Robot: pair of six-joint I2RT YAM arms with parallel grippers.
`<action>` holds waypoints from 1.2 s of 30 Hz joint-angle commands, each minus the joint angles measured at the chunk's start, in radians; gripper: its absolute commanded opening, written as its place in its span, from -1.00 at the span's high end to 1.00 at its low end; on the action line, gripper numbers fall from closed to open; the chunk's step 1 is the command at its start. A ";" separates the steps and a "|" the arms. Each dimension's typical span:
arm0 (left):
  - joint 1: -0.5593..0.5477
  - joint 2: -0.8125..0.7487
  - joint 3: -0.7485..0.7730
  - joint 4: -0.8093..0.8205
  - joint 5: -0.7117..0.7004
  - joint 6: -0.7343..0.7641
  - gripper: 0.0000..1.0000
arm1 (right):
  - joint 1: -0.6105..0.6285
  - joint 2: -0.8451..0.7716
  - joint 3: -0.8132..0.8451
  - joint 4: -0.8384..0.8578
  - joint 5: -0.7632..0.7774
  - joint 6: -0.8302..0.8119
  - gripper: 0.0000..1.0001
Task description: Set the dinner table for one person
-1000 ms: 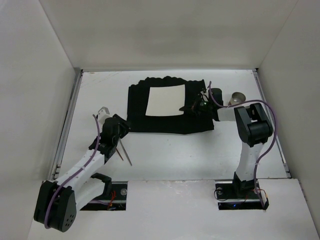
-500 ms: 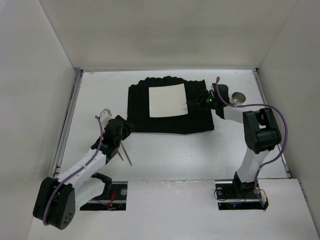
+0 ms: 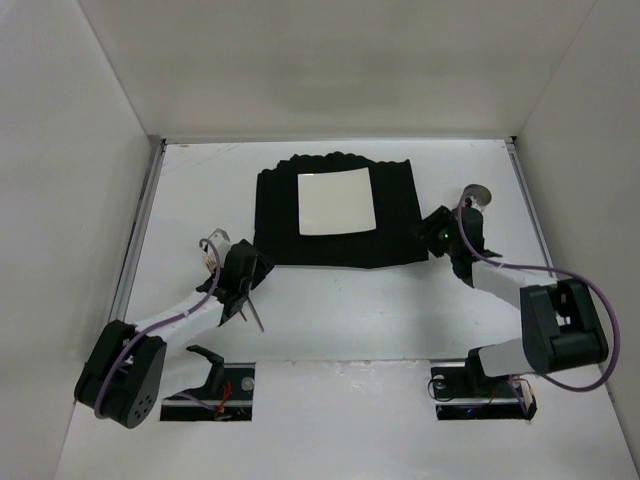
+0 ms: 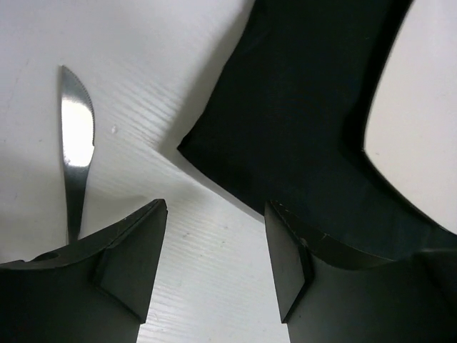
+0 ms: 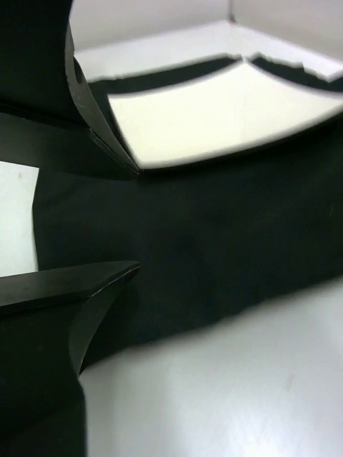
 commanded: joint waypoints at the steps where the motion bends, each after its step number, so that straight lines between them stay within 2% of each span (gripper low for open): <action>1: 0.011 0.052 -0.015 0.085 -0.018 -0.047 -0.10 | 0.017 -0.096 -0.112 0.065 0.200 0.008 -0.12; 5: 0.017 0.120 -0.012 0.132 0.004 -0.066 -0.09 | 0.061 -0.205 -0.226 0.051 0.326 0.050 -0.13; 13: 0.019 0.177 0.000 0.166 0.005 -0.075 -0.04 | 0.101 -0.316 -0.298 -0.007 0.392 0.059 -0.05; 23: 0.028 0.183 0.000 0.168 -0.004 -0.066 0.22 | 0.138 -0.158 -0.230 0.045 0.317 0.110 0.02; 26: 0.028 0.195 0.006 0.168 -0.004 -0.055 0.42 | 0.139 -0.094 -0.206 0.080 0.293 0.119 0.19; 32: 0.035 0.204 -0.020 0.255 -0.001 -0.043 0.77 | 0.141 -0.060 -0.184 0.093 0.303 0.136 0.73; 36: 0.037 0.189 -0.026 0.254 0.005 -0.018 0.87 | 0.143 -0.089 -0.221 0.103 0.306 0.145 0.88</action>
